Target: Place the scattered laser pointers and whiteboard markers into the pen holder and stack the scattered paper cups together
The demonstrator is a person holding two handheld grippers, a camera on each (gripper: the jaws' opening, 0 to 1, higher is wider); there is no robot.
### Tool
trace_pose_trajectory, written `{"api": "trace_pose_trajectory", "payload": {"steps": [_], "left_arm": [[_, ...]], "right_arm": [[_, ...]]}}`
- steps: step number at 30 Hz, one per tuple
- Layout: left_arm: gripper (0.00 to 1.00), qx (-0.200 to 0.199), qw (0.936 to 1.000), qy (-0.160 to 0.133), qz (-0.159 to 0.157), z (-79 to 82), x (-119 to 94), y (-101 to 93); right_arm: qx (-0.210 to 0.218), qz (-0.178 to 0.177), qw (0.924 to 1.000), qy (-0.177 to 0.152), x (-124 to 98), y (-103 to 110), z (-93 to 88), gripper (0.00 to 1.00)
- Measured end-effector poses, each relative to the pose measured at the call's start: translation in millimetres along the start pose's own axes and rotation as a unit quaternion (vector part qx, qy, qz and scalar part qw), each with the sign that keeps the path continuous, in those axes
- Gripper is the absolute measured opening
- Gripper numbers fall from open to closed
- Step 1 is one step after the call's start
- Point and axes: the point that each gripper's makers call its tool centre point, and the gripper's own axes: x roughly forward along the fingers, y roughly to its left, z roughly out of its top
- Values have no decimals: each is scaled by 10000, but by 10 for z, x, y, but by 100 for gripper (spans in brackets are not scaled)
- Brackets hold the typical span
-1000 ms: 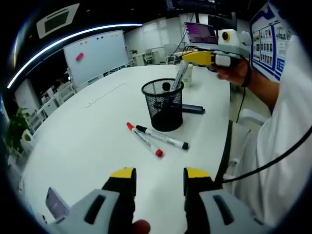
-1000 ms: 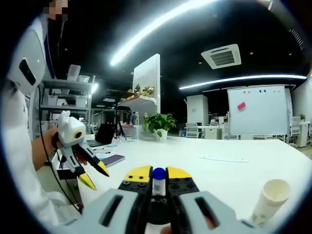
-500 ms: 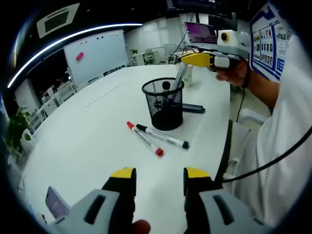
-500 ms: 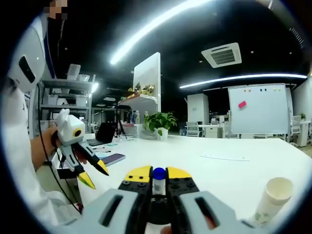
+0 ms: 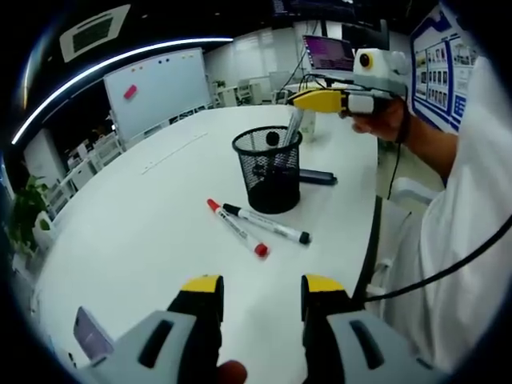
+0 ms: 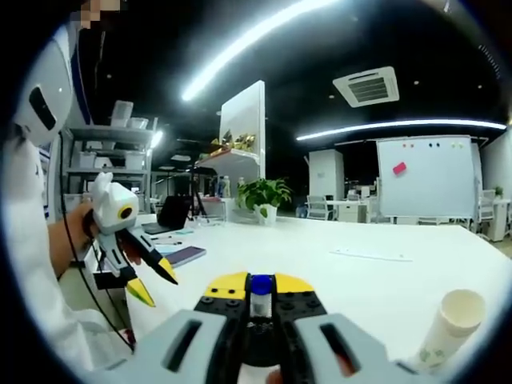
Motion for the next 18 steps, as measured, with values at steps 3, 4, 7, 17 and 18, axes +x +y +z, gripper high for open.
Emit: {"api": "trace_pose_trajectory", "payload": {"steps": [3,4,7,17,18], "left_arm": [[40,66,10000,-30,22,53,-3,-24],[40,72,10000,-36,16,60,-5,-33],[40,63,10000,-38,34,73,-5,-63],[40,120,9999,-116,28,117,-6,-95],[40,114,9999,-115,28,114,-7,-97]], "right_arm": [[-4,48,10000,29,13,17,-21,10],[-24,71,10000,57,20,28,-39,10],[-160,181,9996,154,44,84,-71,10],[-331,227,9989,251,96,120,-89,10],[-326,221,9989,255,96,119,-93,10]]}}
